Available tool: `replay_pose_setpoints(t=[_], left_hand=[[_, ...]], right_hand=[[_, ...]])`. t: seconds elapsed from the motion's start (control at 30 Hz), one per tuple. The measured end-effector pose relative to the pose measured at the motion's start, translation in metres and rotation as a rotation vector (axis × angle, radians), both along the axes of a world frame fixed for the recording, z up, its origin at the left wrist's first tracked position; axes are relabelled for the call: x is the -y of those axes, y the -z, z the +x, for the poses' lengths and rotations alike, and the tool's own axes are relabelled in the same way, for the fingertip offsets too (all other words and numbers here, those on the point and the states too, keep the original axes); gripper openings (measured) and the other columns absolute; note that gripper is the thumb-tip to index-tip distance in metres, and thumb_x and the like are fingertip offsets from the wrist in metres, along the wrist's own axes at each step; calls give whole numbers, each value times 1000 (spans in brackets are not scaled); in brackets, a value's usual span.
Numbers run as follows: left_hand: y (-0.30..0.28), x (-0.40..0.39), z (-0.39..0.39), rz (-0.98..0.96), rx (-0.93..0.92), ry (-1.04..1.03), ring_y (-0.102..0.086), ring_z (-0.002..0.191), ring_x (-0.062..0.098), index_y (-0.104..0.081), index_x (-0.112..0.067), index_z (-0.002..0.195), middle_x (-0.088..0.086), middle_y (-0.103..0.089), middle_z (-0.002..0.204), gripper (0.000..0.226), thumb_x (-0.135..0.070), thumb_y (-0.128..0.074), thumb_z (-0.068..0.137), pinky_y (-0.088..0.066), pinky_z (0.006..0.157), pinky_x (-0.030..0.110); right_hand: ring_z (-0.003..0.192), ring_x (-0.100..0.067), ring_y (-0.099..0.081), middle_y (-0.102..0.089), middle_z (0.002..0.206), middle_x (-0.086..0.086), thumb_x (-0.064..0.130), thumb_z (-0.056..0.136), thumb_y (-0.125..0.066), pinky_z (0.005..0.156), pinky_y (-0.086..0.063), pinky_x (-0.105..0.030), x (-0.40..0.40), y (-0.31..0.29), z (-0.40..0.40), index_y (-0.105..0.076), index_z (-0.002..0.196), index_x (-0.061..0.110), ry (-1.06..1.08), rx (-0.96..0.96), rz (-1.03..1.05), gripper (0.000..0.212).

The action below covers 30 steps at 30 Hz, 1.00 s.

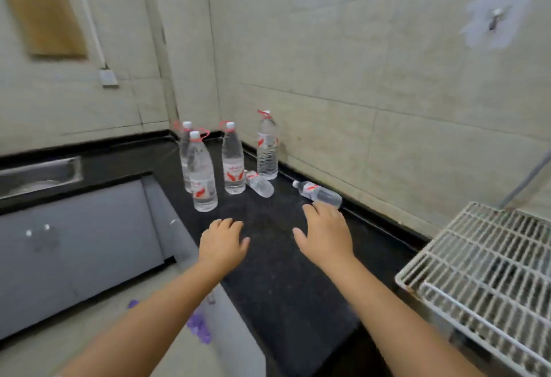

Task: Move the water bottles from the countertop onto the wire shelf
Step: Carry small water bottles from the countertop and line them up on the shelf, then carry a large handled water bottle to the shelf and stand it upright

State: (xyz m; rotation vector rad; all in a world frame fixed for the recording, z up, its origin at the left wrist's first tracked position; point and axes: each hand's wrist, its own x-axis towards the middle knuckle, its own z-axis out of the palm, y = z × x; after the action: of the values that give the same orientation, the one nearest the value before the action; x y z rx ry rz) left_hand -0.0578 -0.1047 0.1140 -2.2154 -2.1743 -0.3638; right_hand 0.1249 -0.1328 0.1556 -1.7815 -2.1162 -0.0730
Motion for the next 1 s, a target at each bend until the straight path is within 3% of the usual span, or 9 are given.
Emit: replay_pose_setpoints(t=[0.23,0.47,0.63,0.8,1.0], left_hand=[[9,-70,-139,-82,-14,-144,-20,140,27,-34,-21,139,5,-31,148,48,-41,-37,95,-24,111,41],[-5,-143,-239,-46,-15,-136,-11,143,29,-29,-21,141,6,-22,153,50,-40,-36,96,-17,115,45],[-9,-202,-254,15,31,-66,-11,144,27,-26,-20,144,5,-19,155,53,-41,-37,96,-16,117,40],[-22,-278,-251,164,79,172,-23,140,20,-30,-13,142,5,-31,149,56,-37,-45,93,-20,113,28],[-48,-382,-243,144,-31,381,-3,145,21,-16,-10,146,6,-10,156,76,-40,-55,88,-4,117,29]], right_hand=[[136,-26,-27,-33,145,-7,37,92,-46,112,-23,-41,-96,28,-116,-31,140,13,73,24,-169,55],[135,-25,-30,-35,144,-6,37,91,-47,110,-27,-40,-185,52,-209,-34,138,13,89,-8,-213,54],[135,-21,-32,-37,144,-4,36,91,-48,111,-28,-34,-237,75,-230,-35,138,12,100,-76,-248,54],[139,-18,-26,-31,149,-2,38,93,-46,114,-23,-29,-291,99,-235,-31,141,14,115,-158,-302,56],[139,-19,-26,-30,149,-5,35,92,-48,113,-22,-28,-363,117,-244,-30,142,12,122,-239,-363,57]])
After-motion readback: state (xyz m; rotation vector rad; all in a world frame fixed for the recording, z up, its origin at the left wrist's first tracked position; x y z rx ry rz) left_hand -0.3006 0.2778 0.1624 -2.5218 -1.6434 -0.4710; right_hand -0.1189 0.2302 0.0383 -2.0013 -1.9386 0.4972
